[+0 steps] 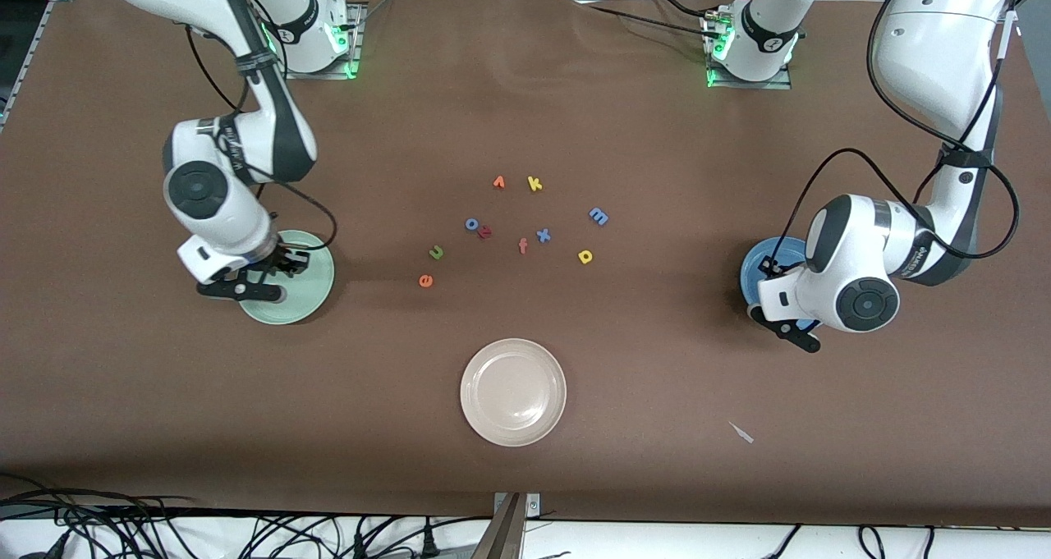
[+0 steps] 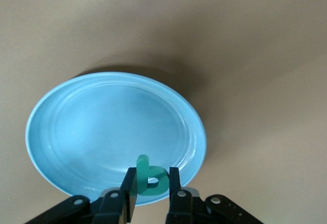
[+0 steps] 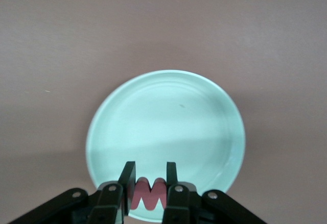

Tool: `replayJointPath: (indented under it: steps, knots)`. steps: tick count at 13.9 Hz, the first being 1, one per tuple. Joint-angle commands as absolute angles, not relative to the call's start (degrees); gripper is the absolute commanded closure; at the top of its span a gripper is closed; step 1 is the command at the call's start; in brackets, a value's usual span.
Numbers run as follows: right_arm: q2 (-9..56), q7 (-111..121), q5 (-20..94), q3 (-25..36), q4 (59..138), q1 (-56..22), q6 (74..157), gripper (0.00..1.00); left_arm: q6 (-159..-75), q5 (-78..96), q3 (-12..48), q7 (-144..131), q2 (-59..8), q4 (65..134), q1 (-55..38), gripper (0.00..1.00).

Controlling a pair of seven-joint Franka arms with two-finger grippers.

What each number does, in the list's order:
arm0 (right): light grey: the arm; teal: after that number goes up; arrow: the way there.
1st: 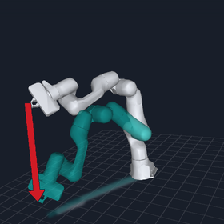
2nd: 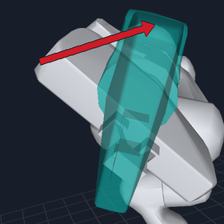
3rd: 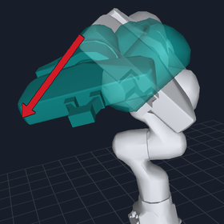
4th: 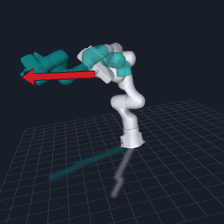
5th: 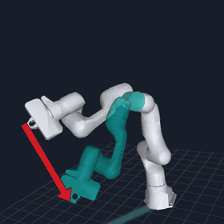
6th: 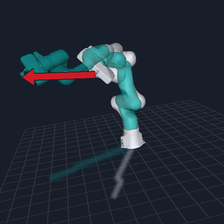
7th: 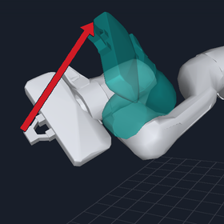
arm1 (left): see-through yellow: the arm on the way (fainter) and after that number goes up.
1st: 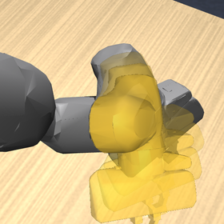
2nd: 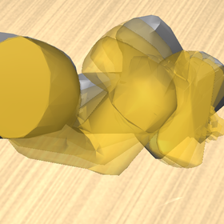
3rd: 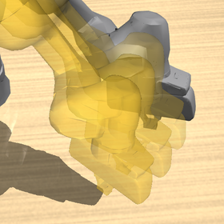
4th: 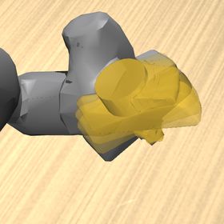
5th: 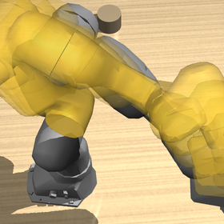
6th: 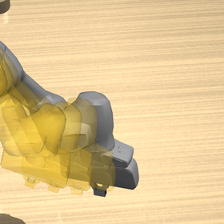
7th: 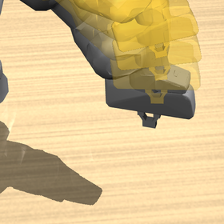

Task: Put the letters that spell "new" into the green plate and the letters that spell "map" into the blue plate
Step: 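Place the b on the blue plate while the right gripper drops the m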

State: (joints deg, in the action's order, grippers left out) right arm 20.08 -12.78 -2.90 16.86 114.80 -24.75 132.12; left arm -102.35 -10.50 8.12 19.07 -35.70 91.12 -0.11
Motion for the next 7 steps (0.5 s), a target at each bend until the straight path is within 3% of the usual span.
replayJointPath:
  steps: [1, 2, 3, 4, 5, 7]
  knots:
    - [18.5, -4.9, 5.1, 19.2, 117.1, -25.0, 131.8, 0.58, -101.2, -12.4, 8.3, 20.5, -36.6, 90.8, 0.3, 0.88]
    - [18.5, -4.7, 5.7, 19.2, 117.1, -25.0, 131.7, 0.44, -101.3, -12.5, 8.2, 20.5, -37.0, 90.8, 0.4, 0.8]
    - [18.5, -5.2, 5.7, 19.2, 117.1, -25.0, 131.7, 0.37, -101.4, -12.6, 8.0, 20.5, -37.5, 90.7, 0.4, 0.47]
    - [18.5, -5.5, 5.7, 19.1, 117.1, -25.0, 131.7, 0.32, -101.4, -12.6, 7.9, 20.7, -37.5, 90.7, 0.5, 0.09]
    - [18.5, -5.8, 5.7, 19.0, 117.1, -25.0, 131.7, 0.27, -101.4, -12.5, 7.9, 20.6, -37.3, 90.6, 0.5, 0.0]
    - [18.5, -7.2, 5.8, 18.5, 117.1, -25.2, 131.7, 0.25, -101.0, -11.9, 8.1, 19.6, -36.7, 89.3, 0.4, 0.0]
